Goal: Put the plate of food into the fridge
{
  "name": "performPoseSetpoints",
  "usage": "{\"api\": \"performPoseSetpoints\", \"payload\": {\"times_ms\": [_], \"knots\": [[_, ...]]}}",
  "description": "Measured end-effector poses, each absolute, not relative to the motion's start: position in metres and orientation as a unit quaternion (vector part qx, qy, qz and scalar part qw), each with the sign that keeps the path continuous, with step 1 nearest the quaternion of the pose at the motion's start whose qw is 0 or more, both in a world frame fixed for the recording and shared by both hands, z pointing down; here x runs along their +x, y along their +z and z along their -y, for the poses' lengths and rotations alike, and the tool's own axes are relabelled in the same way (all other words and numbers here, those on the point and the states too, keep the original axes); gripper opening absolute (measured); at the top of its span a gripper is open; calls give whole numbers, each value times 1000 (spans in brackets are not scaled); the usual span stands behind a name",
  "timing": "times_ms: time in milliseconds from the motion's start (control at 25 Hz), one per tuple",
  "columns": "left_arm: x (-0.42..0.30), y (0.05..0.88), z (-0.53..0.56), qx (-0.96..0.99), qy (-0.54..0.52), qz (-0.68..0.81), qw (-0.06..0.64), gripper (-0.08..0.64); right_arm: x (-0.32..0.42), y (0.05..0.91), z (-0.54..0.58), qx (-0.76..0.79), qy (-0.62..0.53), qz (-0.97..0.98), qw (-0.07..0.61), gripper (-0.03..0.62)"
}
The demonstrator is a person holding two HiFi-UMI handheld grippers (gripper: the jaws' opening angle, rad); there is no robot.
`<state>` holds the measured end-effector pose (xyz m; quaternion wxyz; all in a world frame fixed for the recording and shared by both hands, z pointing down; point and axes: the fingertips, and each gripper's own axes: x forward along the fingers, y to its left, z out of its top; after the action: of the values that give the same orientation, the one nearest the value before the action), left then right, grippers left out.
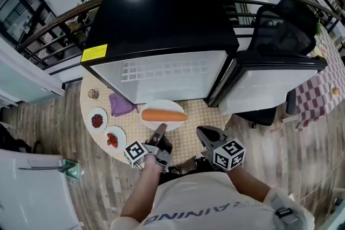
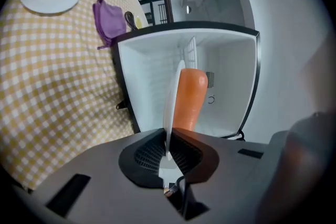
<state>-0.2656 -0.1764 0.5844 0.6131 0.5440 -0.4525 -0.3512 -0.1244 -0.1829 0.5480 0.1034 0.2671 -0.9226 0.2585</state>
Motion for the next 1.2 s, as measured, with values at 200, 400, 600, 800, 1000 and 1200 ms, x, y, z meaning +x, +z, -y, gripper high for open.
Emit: {"api": "performPoseSetpoints", "payload": {"times_ms": [200, 400, 600, 800, 1000, 1200], "knots": [[-265, 609, 225, 561, -312, 448, 622, 28, -118, 555, 182, 309, 265, 908, 100, 22], [-259, 626, 270, 550, -298, 453, 635, 29, -106, 560, 177, 332, 271, 898, 104, 23], [-258, 643, 307, 529, -299, 464, 645, 29, -98, 557, 176, 342, 267, 895, 102, 21], [-263, 661, 336, 509, -298, 484, 647, 29, -86, 556, 174, 354, 267, 890, 101, 22], [-269, 670, 362, 493, -310, 492, 647, 31, -71, 563, 167, 370, 278, 880, 108, 23], [-273, 676, 383, 475, -311, 499, 655, 35, -74, 568, 167, 367, 283, 879, 112, 22]]}}
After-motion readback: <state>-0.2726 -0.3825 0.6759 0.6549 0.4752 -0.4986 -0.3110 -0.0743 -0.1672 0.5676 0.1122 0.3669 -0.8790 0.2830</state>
